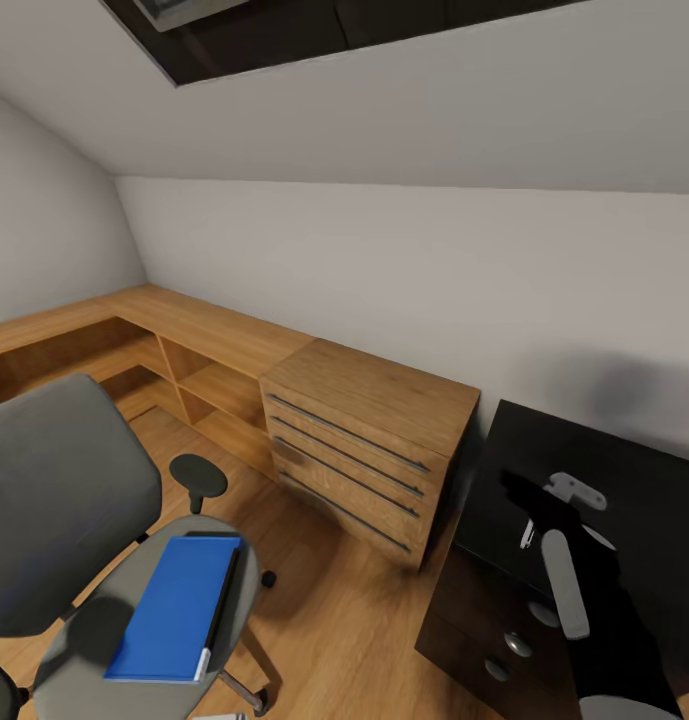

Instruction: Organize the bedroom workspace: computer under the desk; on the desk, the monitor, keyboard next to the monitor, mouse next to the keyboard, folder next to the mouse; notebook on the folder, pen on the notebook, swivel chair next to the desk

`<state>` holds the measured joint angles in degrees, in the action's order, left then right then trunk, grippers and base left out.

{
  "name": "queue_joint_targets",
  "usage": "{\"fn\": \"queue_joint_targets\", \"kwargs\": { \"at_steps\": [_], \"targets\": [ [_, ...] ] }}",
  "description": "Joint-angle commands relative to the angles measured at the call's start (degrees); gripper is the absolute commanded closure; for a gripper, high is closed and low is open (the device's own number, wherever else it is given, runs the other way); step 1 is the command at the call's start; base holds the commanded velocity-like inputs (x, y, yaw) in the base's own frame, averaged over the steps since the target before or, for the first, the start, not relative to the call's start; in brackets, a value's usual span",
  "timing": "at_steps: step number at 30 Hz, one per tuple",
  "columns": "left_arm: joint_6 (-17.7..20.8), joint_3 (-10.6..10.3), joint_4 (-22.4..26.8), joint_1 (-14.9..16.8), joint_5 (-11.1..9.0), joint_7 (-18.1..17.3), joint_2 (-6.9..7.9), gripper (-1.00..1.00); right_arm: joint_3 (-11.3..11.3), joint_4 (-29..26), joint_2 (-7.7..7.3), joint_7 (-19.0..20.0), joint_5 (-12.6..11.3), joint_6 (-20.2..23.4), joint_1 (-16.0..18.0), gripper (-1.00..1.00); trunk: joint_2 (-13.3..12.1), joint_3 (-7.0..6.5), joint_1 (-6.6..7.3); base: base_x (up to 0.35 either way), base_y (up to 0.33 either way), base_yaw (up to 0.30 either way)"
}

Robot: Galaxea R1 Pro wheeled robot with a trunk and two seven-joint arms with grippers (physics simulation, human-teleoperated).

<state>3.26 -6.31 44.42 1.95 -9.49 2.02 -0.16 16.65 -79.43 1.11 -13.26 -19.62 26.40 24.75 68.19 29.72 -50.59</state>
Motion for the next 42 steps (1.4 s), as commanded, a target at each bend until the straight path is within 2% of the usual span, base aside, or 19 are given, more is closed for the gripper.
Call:
{"fn": "queue_joint_targets", "kwargs": {
  "at_steps": [1, 5, 14, 20, 27, 30, 42],
  "targets": [
    [0.3, -0.1, 0.1, 0.0, -0.6, 0.2, 0.04, -1.0, 0.0, -0.9, 0.48, -0.4, -0.6, 0.2, -0.2, -1.0, 0.0, 0.06, 0.0, 0.0, 0.0, 0.0],
    [0.3, -0.1, 0.1, 0.0, -0.6, 0.2, 0.05, -1.0, 0.0, -4.0, 2.44, -0.3, -0.8, 0.4, -1.7, -1.0, 0.0, 0.06, 0.0, 0.0, 0.0, 0.0],
    [0.3, 0.0, 0.0, 0.0, -0.6, 0.3, 0.07, -1.0, -0.2, -4.4, 2.97, -0.2, -1.0, 0.1, -2.1, -1.0, 0.0, 0.06, 0.0, 0.0, 0.0, 0.0],
    [0.3, 0.0, 0.0, 0.0, -0.7, 0.3, 0.06, -1.0, -2.6, -4.4, 3.09, -0.4, -0.8, -0.2, -2.2, -1.0, 0.0, 0.04, 0.0, 0.0, 0.0, 0.121],
    [0.3, 0.1, 0.0, 0.0, -0.7, 0.3, 0.07, -1.0, -3.7, -4.2, 3.1, -0.4, -0.8, -0.2, -2.2, -1.0, 0.0, 0.04, 0.0, -0.012, 0.0, 0.255],
    [0.3, 0.1, 0.0, 0.0, -0.7, 0.3, 0.08, -1.0, -6.5, -4.1, 3.07, -0.5, -0.7, -0.2, -2.2, -1.0, 0.0, 0.08, 0.0, -0.235, 0.0, 0.277],
    [0.3, 0.2, 0.0, 0.0, -0.8, 0.4, 0.19, -1.0, -12.0, -2.6, 3.03, -0.9, -0.4, -0.2, -2.3, -1.0, 0.0, 0.45, 0.0, -0.316, 0.0, 0.28]
  ]
}}
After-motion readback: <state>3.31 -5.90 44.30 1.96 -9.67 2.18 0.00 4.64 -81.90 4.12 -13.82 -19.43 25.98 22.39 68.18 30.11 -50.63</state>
